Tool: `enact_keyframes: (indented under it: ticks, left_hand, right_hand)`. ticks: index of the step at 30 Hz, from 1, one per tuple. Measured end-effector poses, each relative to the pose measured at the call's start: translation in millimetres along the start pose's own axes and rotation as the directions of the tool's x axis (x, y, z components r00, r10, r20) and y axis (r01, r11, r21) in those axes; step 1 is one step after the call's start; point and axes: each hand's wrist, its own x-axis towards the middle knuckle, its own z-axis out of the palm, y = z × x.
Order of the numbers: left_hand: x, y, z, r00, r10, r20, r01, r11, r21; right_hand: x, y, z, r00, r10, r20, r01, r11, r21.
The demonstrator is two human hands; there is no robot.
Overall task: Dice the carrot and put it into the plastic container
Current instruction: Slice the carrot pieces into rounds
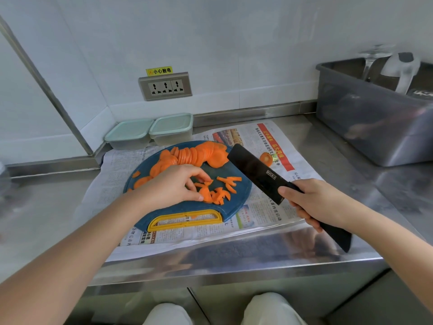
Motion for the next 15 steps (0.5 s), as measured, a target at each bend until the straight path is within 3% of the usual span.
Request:
enact_keyframes:
  ticks: [4,8,15]
  left_hand:
    - [2,5,10,0.993,0.112,-0.032,-0.106,0.981,0.160]
    - [9,10,20,0.992,0.122,-0.038,-0.105,0.948,0.300]
    - [17,17,23,0.991,0.133,-0.026,-0.121,0.952,0.280]
  right_hand:
    - [1,-1,1,1.000,0.006,0.005,-0.006,1.000,0.004]
    - [-1,-2,0,1.000,0.010,0.002,-0.010,1.000,0.003]
    - [-4,1,-3,1.000,0.018,0.005,-0.018,1.000,0.022]
